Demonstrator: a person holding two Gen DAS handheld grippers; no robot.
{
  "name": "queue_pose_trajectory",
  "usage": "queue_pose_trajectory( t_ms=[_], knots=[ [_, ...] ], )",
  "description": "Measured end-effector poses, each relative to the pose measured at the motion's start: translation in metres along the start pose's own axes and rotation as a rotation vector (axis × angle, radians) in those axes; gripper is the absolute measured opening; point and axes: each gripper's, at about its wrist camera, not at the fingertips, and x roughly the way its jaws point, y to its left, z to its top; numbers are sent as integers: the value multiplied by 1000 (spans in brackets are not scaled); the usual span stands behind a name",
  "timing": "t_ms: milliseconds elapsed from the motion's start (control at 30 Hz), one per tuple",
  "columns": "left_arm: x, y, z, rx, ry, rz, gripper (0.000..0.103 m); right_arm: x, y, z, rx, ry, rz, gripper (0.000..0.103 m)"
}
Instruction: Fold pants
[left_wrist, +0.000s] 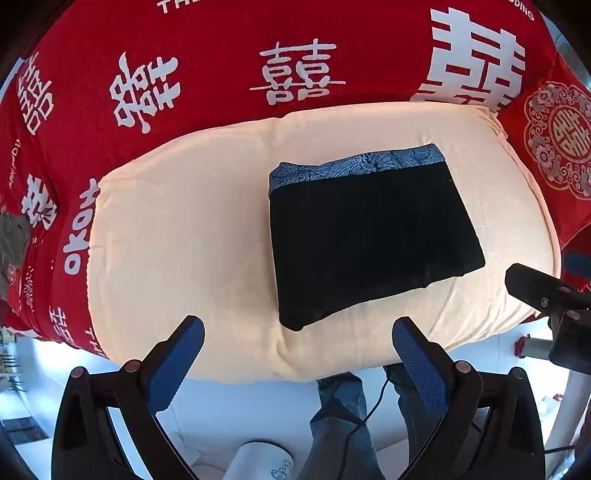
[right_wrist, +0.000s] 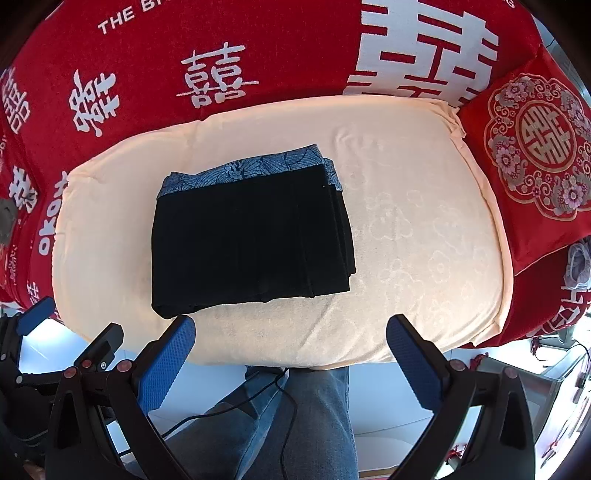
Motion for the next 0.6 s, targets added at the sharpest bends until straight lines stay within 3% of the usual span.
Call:
queue_pose_trajectory(
  t_ms=[600],
  knots=[
    [3, -2, 1, 8, 0, -12, 102, 1, 9, 3, -28, 9, -7, 103]
  ],
)
